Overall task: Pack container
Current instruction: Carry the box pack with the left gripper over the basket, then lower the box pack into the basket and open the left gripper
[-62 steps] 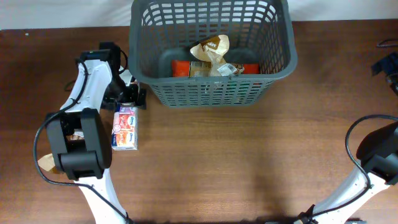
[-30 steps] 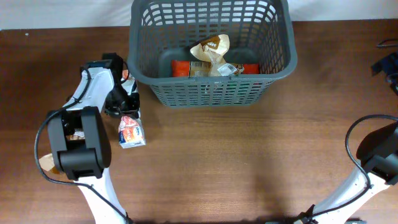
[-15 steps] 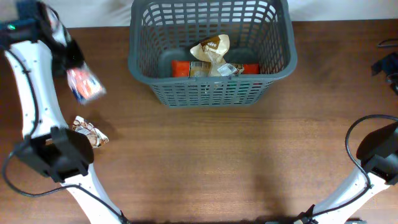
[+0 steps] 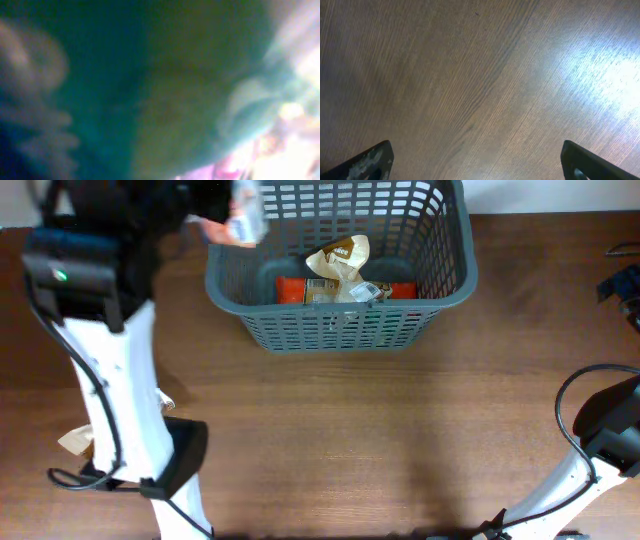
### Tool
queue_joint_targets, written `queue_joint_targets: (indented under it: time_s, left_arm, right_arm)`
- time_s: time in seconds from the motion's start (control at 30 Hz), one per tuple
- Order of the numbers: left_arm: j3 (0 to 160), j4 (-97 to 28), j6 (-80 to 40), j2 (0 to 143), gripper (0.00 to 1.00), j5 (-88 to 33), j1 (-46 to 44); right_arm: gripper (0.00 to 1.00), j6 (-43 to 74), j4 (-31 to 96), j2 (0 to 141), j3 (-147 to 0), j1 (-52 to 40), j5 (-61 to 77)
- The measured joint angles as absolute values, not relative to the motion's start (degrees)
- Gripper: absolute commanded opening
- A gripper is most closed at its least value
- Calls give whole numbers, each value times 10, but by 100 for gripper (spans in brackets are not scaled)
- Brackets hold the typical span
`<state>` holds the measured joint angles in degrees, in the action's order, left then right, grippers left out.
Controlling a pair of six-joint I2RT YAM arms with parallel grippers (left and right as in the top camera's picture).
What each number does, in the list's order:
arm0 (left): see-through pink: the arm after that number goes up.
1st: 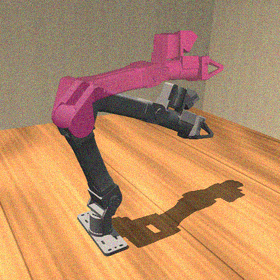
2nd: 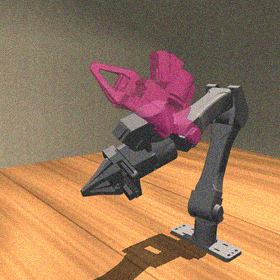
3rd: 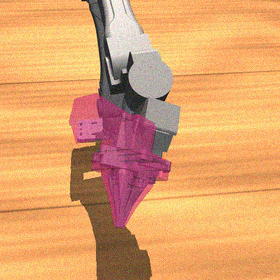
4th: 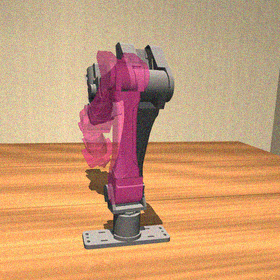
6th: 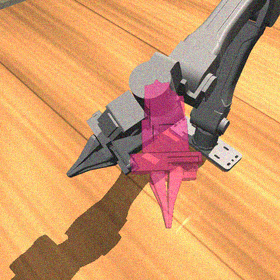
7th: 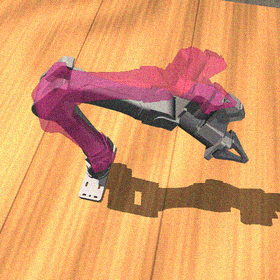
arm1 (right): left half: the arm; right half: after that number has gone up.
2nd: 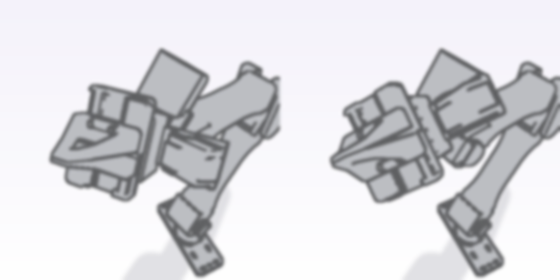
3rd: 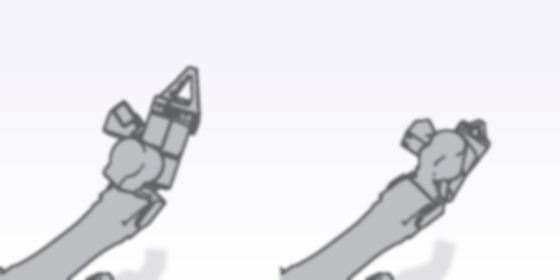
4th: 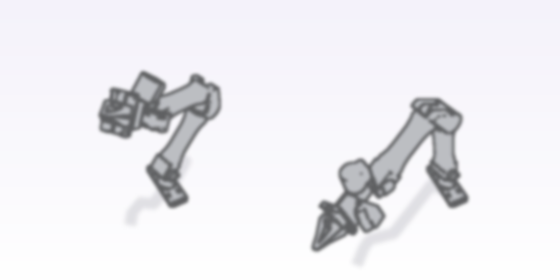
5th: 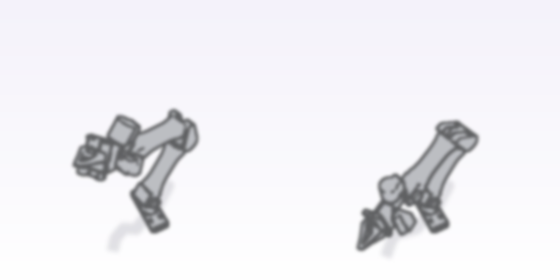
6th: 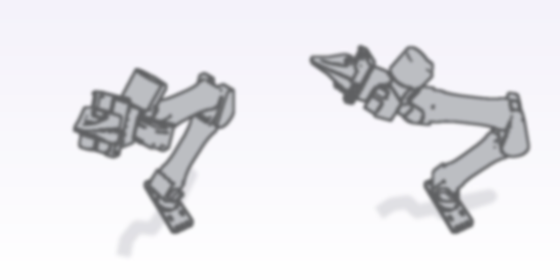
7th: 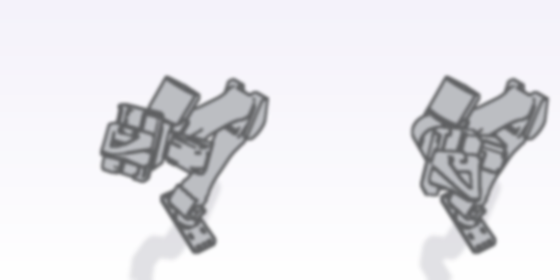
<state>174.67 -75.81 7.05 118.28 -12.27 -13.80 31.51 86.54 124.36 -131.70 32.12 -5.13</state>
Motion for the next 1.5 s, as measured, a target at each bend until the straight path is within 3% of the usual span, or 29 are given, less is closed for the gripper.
queue_joint_targets:
  time_s: [0.3,0.67,1.3,1.33,1.37,1.4,1.5]
  left_arm:
    - [1666,-693,220,1184,2,-122,-179]
    - [1460,-622,441,1186,2,-173,-179]
    - [1216,-548,487,1187,2,-181,-179]
    - [1209,-548,487,1187,7,-181,-179]
    - [1199,-549,487,1190,28,-181,-179]
    - [1196,-548,487,1193,64,-181,-179]
    - [1191,-548,488,1205,66,-181,-179]
  right_arm:
    - [99,315,865,1244,-1317,321,-51]
    - [99,315,865,1244,-1317,321,-51]
    - [99,315,865,1244,-1317,321,-51]
    - [99,315,865,1244,-1317,321,-51]
    - [99,315,865,1244,-1317,321,-51]
    - [99,315,865,1244,-1317,321,-51]
    - [99,315,865,1244,-1317,321,-51]
